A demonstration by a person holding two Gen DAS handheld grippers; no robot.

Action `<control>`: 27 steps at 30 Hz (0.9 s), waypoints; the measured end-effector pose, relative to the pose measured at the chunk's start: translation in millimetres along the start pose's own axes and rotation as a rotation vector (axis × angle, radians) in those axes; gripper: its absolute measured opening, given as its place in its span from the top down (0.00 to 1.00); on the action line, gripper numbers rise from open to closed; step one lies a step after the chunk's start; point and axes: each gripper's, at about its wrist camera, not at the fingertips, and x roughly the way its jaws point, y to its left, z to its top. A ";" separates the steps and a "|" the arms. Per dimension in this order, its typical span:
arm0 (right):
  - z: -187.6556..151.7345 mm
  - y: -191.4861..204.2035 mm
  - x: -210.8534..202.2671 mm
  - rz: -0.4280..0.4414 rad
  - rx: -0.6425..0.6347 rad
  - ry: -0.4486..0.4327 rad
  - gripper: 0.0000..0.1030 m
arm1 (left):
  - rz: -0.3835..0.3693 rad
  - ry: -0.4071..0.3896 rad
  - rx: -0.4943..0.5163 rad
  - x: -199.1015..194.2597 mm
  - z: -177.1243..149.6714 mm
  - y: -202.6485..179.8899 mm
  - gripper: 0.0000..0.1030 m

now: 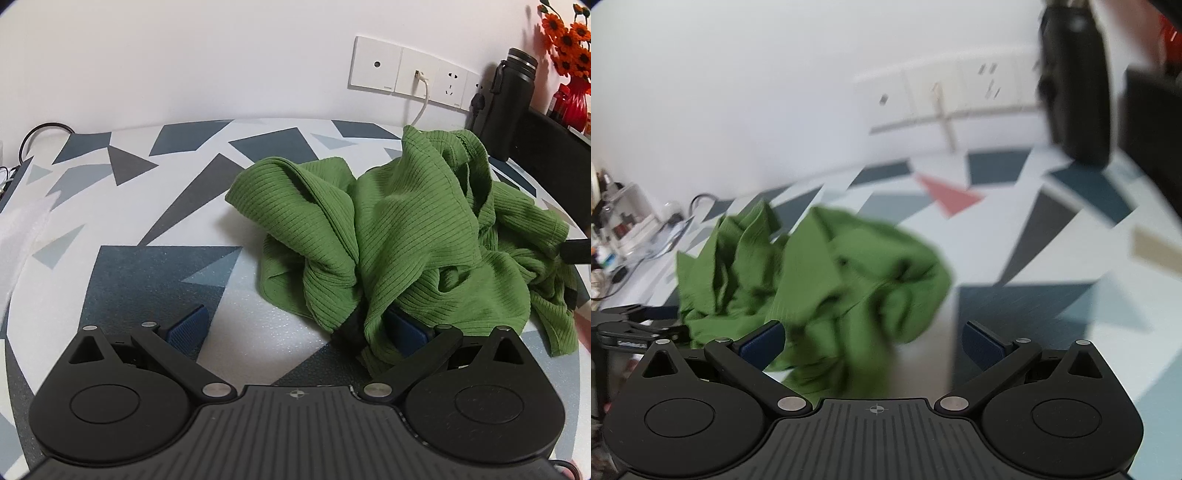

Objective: Fold clothes
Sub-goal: 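Grasp the sweater edge with the left gripper while the right gripper grasps another edge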

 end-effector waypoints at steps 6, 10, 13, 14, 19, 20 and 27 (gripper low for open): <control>7.2 3.2 -22.0 0.015 -0.068 -0.064 0.13 | -0.002 0.031 0.019 2.2 6.9 -1.3 0.00; 12.2 22.3 -17.6 0.025 -0.165 -0.058 0.35 | 0.022 -0.060 0.075 -24.2 12.3 -9.2 0.01; 16.3 36.9 -8.3 0.054 -0.205 -0.054 0.44 | 0.030 -0.207 0.240 -59.4 14.0 -31.2 0.01; 17.7 41.7 -5.3 0.064 -0.218 -0.052 0.45 | 0.035 -0.257 0.301 -70.6 13.8 -39.5 0.01; 23.4 63.1 21.7 0.076 -0.269 -0.033 0.43 | 0.013 -0.335 0.490 -74.9 9.4 -71.4 0.01; 22.3 66.2 26.9 0.071 -0.280 -0.025 0.43 | 0.016 -0.322 0.515 -67.1 7.5 -76.0 0.01; 14.7 74.8 43.5 -0.020 -0.348 0.006 0.85 | 0.043 -0.286 0.479 -28.2 9.0 -82.7 0.22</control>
